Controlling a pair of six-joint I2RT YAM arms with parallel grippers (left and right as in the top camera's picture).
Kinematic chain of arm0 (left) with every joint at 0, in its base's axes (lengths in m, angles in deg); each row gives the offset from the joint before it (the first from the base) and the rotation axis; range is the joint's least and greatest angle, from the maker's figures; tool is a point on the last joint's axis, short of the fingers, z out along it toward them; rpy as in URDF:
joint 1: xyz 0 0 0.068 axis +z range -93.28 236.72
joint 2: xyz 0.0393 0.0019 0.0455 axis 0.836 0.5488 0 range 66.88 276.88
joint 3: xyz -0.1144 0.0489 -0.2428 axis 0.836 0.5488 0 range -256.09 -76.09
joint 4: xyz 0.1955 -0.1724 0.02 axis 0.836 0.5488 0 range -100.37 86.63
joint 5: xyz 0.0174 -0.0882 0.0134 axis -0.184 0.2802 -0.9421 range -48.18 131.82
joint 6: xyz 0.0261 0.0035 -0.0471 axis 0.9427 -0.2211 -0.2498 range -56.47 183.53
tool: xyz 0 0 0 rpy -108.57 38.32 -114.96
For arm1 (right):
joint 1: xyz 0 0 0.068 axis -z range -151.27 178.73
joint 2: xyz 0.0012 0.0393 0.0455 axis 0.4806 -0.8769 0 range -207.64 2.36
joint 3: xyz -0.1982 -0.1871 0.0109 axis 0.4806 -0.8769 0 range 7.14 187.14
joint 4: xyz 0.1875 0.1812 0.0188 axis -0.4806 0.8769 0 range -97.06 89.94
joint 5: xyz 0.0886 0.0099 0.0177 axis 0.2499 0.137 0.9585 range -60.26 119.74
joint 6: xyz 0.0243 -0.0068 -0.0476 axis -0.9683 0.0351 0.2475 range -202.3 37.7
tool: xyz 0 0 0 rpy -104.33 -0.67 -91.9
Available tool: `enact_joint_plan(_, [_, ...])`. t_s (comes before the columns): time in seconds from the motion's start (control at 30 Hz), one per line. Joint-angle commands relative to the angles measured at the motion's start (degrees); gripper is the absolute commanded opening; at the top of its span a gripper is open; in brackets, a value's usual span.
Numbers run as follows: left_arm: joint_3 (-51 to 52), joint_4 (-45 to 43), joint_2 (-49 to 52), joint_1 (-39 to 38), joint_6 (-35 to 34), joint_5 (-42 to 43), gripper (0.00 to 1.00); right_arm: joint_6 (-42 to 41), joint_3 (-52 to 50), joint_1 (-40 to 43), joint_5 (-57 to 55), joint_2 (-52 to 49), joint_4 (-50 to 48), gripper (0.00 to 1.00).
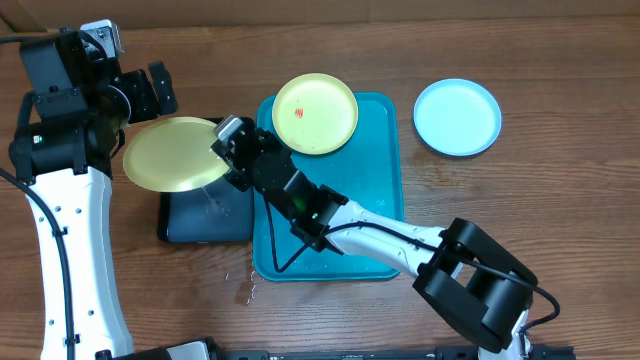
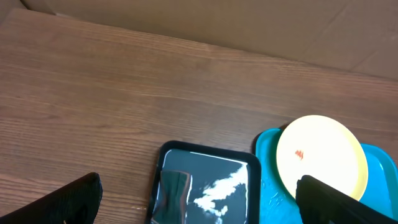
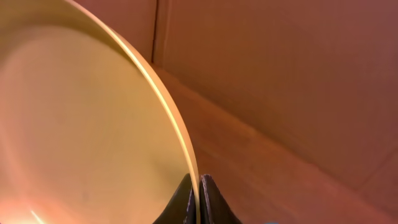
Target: Clean dirty plates on tray and stack at the side
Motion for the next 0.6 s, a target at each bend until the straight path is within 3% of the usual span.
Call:
enact_joint_plan(0.0, [-0.3, -0.1, 0.4, -0.3, -1.0, 0.4, 1.0, 5.4, 1.7, -1.3, 0.5, 0.0, -1.9, 0.04])
enact_joint_plan(0.17, [-0.3, -0.1, 0.4, -0.3, -1.0, 0.4, 1.0, 8.5, 1.7, -3.1, 0.5, 0.0, -4.4, 0.04])
enact_joint_plan(0.43, [-0.3, -0.1, 0.4, -0.3, -1.0, 0.4, 1.0, 20.8, 1.7, -6.8, -3.2, 0.0, -8.0, 0.04])
enact_joint_plan(0.57, [-0.3, 0.0, 0.4, -0.3, -1.0, 0.4, 1.0, 21.8, 1.7, -7.5, -7.5, 0.0, -9.7, 0.04])
